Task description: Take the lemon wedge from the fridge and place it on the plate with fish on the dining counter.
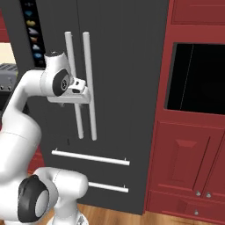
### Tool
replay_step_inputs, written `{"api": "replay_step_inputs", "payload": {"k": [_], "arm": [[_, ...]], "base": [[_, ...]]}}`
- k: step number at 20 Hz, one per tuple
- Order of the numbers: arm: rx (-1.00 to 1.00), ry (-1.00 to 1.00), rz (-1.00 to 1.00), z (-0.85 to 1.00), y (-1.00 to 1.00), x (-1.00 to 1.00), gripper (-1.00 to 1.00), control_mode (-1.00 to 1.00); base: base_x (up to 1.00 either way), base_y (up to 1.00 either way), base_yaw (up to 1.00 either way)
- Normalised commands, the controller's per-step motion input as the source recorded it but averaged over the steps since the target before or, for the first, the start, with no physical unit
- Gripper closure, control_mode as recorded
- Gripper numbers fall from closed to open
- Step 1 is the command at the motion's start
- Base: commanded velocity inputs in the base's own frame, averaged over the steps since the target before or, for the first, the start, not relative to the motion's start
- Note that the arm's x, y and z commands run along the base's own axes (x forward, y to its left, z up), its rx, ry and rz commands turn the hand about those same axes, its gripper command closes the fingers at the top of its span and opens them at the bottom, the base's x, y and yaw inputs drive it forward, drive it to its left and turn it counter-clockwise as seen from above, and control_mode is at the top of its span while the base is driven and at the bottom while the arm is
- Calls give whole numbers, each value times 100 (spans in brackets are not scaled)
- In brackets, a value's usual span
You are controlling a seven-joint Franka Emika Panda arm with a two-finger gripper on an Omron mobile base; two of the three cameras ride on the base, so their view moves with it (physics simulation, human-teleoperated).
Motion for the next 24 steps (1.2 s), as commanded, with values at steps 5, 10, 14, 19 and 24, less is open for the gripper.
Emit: {"api": "replay_step_inputs", "payload": {"k": [5,10,14,19,24], "arm": [[-6,-17,0,0,17,-34,-100,-100],[-13,-42,5,0,1,-10,-100,-100],[-2,-40,6,0,-17,0,-100,-100],[0,-36,5,0,-20,10,-100,-100],[4,-18,4,0,-2,48,-100,-100]], "base": [[0,0,0],[0,0,0],[0,0,0],[0,0,0],[0,0,0]]}}
